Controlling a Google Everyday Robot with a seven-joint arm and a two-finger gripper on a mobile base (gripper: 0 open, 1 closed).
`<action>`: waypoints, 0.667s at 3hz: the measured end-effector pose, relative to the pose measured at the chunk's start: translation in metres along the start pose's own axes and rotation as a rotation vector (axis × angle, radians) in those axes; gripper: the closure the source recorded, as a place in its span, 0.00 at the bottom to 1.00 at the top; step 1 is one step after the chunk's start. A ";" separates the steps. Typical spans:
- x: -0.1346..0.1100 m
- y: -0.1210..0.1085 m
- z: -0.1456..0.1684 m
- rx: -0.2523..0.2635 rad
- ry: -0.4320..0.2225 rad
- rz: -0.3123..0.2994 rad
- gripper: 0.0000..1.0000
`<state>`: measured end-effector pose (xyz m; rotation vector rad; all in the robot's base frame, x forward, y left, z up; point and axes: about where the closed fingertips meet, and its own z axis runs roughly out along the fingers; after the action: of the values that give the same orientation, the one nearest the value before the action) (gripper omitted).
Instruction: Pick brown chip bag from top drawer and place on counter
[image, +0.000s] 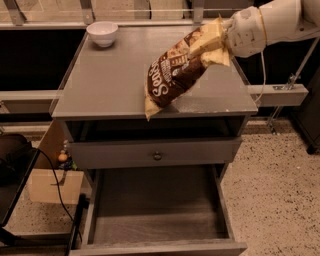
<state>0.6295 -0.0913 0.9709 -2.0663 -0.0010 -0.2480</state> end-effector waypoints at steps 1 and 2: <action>0.000 -0.004 0.003 0.023 0.054 0.032 1.00; -0.009 0.001 0.012 0.043 0.124 0.049 1.00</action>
Offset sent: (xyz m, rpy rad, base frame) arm -0.0174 0.0140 -0.0274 0.1068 -0.0516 -0.2277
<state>0.6225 -0.0800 0.9629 -2.0024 0.1181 -0.3425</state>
